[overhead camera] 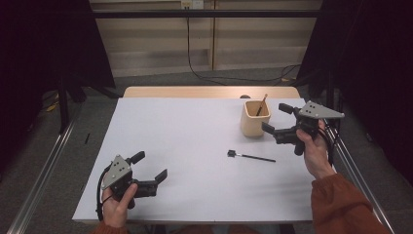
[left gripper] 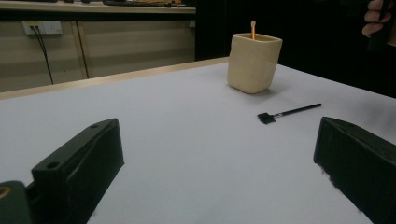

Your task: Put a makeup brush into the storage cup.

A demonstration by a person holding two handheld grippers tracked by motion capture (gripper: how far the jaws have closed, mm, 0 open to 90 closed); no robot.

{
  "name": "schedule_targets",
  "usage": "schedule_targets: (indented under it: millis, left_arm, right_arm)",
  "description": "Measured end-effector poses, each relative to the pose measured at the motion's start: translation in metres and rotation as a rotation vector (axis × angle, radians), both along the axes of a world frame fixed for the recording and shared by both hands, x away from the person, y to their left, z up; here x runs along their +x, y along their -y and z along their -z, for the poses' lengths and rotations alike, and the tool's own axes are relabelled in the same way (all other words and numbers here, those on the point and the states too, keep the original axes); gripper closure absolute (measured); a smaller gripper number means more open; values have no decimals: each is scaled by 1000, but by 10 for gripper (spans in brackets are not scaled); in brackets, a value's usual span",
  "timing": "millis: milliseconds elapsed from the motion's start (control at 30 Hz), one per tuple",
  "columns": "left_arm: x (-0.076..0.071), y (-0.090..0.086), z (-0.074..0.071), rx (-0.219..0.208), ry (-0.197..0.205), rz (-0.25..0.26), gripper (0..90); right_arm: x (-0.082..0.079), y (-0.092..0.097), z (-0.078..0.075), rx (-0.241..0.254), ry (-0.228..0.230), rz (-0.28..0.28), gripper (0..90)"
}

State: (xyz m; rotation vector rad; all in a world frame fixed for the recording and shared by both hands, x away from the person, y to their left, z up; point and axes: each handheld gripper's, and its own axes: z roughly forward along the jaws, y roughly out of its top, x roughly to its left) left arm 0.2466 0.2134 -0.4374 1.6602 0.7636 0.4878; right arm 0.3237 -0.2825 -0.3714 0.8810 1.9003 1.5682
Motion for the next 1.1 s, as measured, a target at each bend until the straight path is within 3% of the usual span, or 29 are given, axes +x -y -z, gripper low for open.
schedule_targets:
  millis: [267,367,533,667,800,1100]
  left_arm:
    - [1,0,0,9,1,2,15]
    - [1,0,1,9,-1,1,15]
    - [2,0,1,8,-3,0,15]
    - [3,0,0,12,2,1,15]
    - [5,-1,2,19,-2,0,15]
    - [5,-3,3,14,-9,-3,15]
  right_arm:
    - [18,-1,-7,-4,16,9,18]
    - [22,-2,-7,3,-3,-8,13]
    - [23,0,-9,-31,-26,-23,12]
    - [23,4,-10,-55,-79,-47,11]
    - [25,5,-9,-109,-149,-78,13]
    - [28,6,-1,-216,-300,-72,61]
